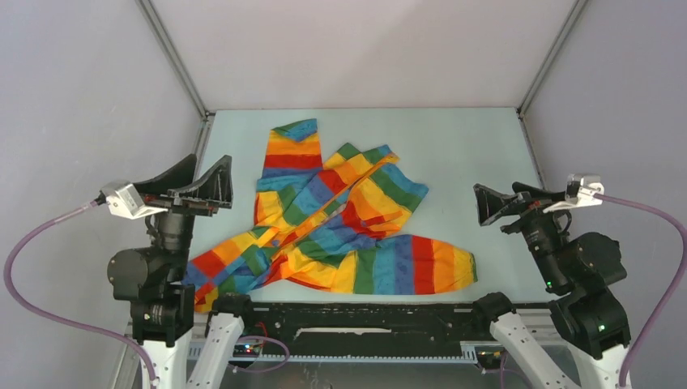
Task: Zip up the jacket
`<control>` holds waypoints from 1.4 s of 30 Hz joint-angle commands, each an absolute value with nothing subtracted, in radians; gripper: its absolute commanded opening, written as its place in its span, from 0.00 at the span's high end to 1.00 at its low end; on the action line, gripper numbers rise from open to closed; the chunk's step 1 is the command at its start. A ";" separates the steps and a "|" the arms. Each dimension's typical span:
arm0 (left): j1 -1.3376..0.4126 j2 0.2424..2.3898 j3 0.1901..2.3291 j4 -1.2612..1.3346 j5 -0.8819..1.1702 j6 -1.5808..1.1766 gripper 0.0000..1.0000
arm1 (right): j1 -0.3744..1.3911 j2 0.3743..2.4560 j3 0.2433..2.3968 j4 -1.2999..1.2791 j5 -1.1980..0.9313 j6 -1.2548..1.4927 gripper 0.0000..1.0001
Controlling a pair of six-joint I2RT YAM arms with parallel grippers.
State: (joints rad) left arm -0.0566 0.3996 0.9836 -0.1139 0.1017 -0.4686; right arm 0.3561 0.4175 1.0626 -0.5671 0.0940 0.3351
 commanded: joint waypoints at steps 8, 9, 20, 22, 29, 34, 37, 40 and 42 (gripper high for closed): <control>-0.054 0.523 0.994 -0.142 0.194 -0.474 0.02 | 0.460 0.680 0.932 -0.342 0.368 0.408 0.00; -0.055 0.540 0.995 -0.155 0.199 -0.479 0.02 | 0.492 0.719 0.917 -0.301 0.424 0.420 0.00; -0.059 0.772 0.973 -0.256 0.269 -0.600 0.02 | 0.500 1.219 0.864 0.137 0.277 0.744 0.00; -0.077 0.804 0.934 -0.174 0.260 -0.658 0.02 | 0.500 1.311 0.862 0.236 0.273 0.771 0.03; -0.267 1.027 0.951 0.009 0.098 -0.639 0.07 | 0.411 1.558 0.859 0.453 0.037 0.834 0.13; -0.325 1.318 1.067 0.110 0.085 -0.606 0.07 | 0.300 1.667 0.845 0.554 -0.193 0.834 0.19; -0.351 1.489 1.199 0.110 0.117 -0.585 0.10 | 0.225 1.772 0.936 0.527 -0.358 0.816 0.27; -0.371 1.650 1.349 0.067 0.186 -0.566 0.10 | 0.190 1.875 1.052 0.451 -0.456 0.784 0.30; -0.389 1.739 1.436 0.031 0.226 -0.542 0.10 | 0.174 1.912 1.109 0.425 -0.493 0.776 0.30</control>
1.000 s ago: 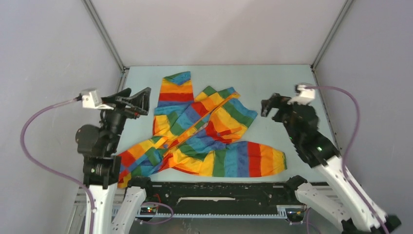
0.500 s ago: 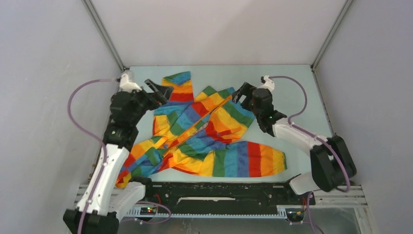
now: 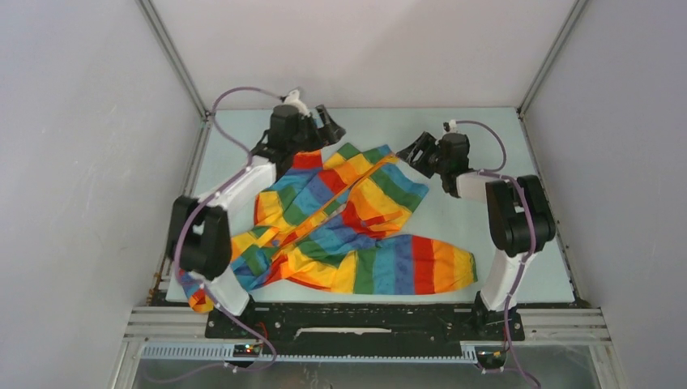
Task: Zip up the jacket
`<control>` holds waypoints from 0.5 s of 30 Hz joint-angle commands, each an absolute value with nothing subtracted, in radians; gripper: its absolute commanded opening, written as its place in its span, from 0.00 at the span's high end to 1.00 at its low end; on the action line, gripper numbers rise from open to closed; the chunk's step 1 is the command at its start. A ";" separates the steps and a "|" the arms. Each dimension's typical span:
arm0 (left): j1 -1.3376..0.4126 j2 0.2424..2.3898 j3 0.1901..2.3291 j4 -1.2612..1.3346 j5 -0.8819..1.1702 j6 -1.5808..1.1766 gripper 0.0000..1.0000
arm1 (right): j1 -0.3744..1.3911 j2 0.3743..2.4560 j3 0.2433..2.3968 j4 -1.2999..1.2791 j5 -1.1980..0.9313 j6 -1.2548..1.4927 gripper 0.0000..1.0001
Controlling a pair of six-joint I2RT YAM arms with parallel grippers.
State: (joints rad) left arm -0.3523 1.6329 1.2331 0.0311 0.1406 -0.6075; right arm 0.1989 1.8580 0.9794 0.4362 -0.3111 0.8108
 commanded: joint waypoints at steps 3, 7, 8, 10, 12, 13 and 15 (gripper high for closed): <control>-0.413 1.834 1.541 -0.053 0.238 -0.475 0.10 | 0.154 1.968 1.185 0.387 -0.485 0.772 0.32; -0.421 1.964 1.685 -0.144 0.264 -0.428 0.10 | 0.137 2.074 1.320 0.353 -0.510 0.788 0.38; -0.421 1.996 1.725 -0.159 0.271 -0.428 0.10 | 0.138 2.098 1.340 0.345 -0.512 0.783 0.39; -0.423 2.065 1.814 -0.194 0.288 -0.428 0.12 | 0.136 2.124 1.356 0.330 -0.521 0.778 0.42; -0.428 2.128 1.902 -0.220 0.290 -0.424 0.12 | 0.131 2.127 1.354 0.298 -0.531 0.766 0.44; -0.431 2.170 1.956 -0.217 0.283 -0.425 0.12 | 0.129 2.122 1.352 0.275 -0.528 0.749 0.44; -0.436 2.250 2.061 -0.234 0.278 -0.430 0.12 | 0.129 2.109 1.338 0.240 -0.518 0.710 0.44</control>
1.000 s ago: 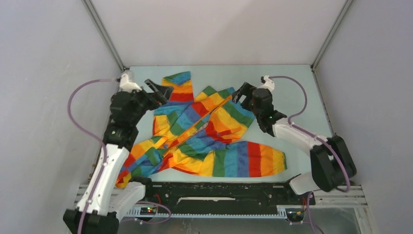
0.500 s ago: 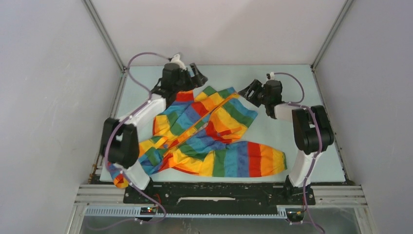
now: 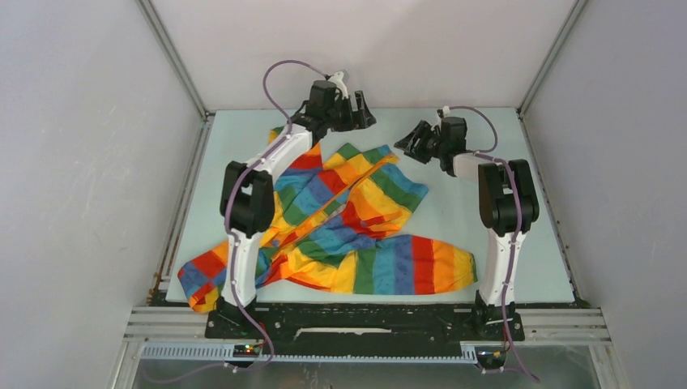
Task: Zip up the jacket
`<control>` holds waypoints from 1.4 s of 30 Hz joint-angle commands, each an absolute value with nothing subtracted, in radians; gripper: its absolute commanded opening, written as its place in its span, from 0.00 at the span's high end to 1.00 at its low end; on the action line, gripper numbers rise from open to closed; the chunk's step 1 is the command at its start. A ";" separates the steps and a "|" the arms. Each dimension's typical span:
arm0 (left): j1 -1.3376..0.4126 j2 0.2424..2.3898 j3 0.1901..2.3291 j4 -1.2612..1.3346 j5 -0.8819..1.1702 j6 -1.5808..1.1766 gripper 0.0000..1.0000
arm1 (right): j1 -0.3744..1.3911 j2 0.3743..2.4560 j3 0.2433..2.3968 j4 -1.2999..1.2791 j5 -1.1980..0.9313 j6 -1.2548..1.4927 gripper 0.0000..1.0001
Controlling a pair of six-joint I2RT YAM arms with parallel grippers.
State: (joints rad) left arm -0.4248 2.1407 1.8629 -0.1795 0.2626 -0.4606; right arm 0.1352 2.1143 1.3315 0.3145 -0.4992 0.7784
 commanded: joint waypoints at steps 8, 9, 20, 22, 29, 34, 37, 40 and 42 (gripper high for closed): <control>-0.455 2.471 2.207 -0.181 0.346 -0.587 0.14 | 0.130 2.023 1.177 0.266 -0.563 0.662 0.43; -0.459 2.482 2.210 -0.177 0.348 -0.601 0.14 | 0.132 2.010 1.149 0.274 -0.562 0.662 0.43; -0.476 2.468 2.082 -0.259 0.319 -0.606 0.27 | 0.133 1.983 1.055 0.361 -0.591 0.758 0.44; -0.474 2.447 2.066 -0.290 0.303 -0.568 0.33 | 0.135 1.978 1.048 0.368 -0.589 0.761 0.45; -0.454 2.399 2.028 -0.352 0.319 -0.474 0.61 | 0.158 1.964 1.048 0.346 -0.557 0.734 0.51; -0.421 2.331 1.915 -0.237 0.436 -0.471 0.76 | 0.165 1.950 1.049 0.338 -0.536 0.704 0.51; -0.406 2.335 1.909 -0.217 0.470 -0.481 0.83 | 0.146 1.944 1.049 0.350 -0.520 0.693 0.47; -0.404 2.347 1.931 -0.222 0.502 -0.491 0.89 | 0.109 1.959 1.051 0.424 -0.538 0.735 0.46; -0.404 2.352 1.944 -0.231 0.518 -0.489 0.93 | 0.088 1.982 1.074 0.447 -0.553 0.756 0.46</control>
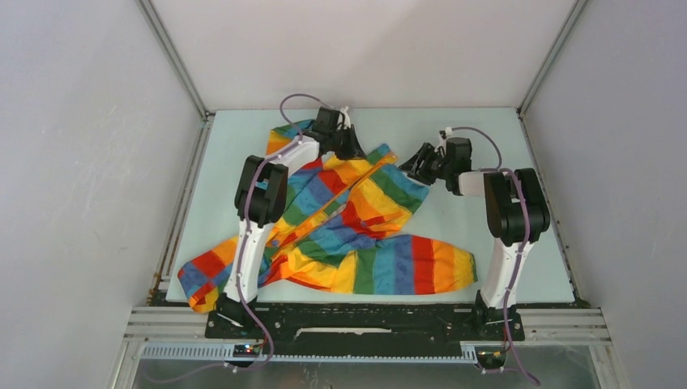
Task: Zip up the jacket
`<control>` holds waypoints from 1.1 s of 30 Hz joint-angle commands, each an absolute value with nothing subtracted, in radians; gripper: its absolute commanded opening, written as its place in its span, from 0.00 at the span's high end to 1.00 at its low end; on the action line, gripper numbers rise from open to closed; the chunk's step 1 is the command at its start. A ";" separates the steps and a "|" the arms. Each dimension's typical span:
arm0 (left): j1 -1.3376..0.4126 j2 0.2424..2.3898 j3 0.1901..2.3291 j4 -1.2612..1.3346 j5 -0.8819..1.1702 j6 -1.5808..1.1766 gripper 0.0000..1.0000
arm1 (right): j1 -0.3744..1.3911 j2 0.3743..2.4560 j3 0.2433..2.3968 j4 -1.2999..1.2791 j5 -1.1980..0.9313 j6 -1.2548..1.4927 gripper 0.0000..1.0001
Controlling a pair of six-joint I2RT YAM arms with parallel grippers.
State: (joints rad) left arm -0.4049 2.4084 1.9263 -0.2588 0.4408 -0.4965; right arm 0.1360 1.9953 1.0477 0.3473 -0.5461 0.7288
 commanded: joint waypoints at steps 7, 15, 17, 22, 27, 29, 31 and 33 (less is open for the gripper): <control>-0.402 2.313 1.966 -0.351 0.497 -0.408 1.00 | 0.142 2.025 1.139 0.364 -0.595 0.746 0.44; -0.400 2.223 1.895 -0.480 0.402 -0.298 1.00 | 0.284 1.844 1.070 0.104 -0.452 0.704 0.42; -0.400 2.222 1.899 -0.484 0.405 -0.299 1.00 | 0.343 1.822 1.068 0.058 -0.418 0.676 0.41; -0.401 2.212 1.889 -0.462 0.417 -0.315 1.00 | 0.446 1.805 1.015 0.057 -0.428 0.722 0.42; -0.400 2.237 1.907 -0.493 0.395 -0.285 1.00 | 0.556 1.745 0.890 0.117 -0.439 0.744 0.51; -0.400 2.247 1.912 -0.500 0.386 -0.281 1.00 | 0.590 1.724 0.831 0.161 -0.459 0.781 0.56; -0.400 2.259 1.921 -0.507 0.383 -0.278 1.00 | 0.626 1.701 0.766 0.203 -0.461 0.800 0.58; -0.399 2.269 1.930 -0.517 0.374 -0.275 1.00 | 0.669 1.691 0.729 0.201 -0.439 0.798 0.59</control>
